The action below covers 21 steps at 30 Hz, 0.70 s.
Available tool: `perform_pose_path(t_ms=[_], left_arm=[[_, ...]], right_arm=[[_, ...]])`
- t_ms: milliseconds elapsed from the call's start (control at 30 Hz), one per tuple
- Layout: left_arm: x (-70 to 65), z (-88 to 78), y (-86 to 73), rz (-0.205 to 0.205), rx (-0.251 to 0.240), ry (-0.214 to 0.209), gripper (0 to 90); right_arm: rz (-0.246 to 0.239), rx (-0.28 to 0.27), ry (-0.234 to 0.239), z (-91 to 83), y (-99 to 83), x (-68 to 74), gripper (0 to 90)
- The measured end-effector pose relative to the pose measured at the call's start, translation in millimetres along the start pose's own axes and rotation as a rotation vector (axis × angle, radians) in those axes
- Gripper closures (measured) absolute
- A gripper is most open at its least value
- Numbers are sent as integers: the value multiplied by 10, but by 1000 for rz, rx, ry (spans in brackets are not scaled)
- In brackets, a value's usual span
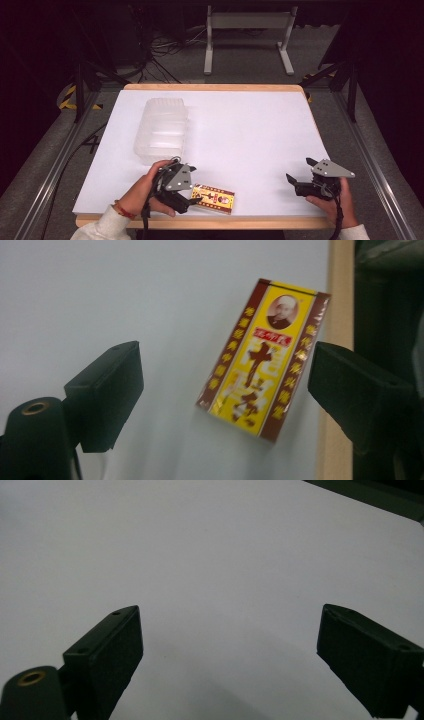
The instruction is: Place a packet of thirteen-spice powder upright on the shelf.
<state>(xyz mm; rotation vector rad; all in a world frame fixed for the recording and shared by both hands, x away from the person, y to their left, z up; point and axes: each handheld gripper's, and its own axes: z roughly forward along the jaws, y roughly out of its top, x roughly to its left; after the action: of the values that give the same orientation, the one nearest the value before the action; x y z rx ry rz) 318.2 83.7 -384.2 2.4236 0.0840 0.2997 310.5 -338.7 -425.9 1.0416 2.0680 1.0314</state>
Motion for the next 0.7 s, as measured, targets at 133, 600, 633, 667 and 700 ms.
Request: perform_pose_path(t_ms=[133, 600, 633, 667, 700], left_arm=[[-26, 154, 118, 28, 46, -40, 150], [-125, 699, 418, 122, 169, -192, 145], [-128, 716, 420, 124, 171, -195, 144], [-131, 733, 426, 130, 180, -194, 145], [-136, 757, 432, 132, 187, -198, 145]], right_arm=[[3, 9, -2, -11, -27, -8, 117], [11, 16, -10, -73, -85, -11, 116], [13, 15, -11, -74, -88, -14, 116], [14, 15, -13, -76, -89, -15, 116], [17, 15, -12, -81, -90, -14, 116]])
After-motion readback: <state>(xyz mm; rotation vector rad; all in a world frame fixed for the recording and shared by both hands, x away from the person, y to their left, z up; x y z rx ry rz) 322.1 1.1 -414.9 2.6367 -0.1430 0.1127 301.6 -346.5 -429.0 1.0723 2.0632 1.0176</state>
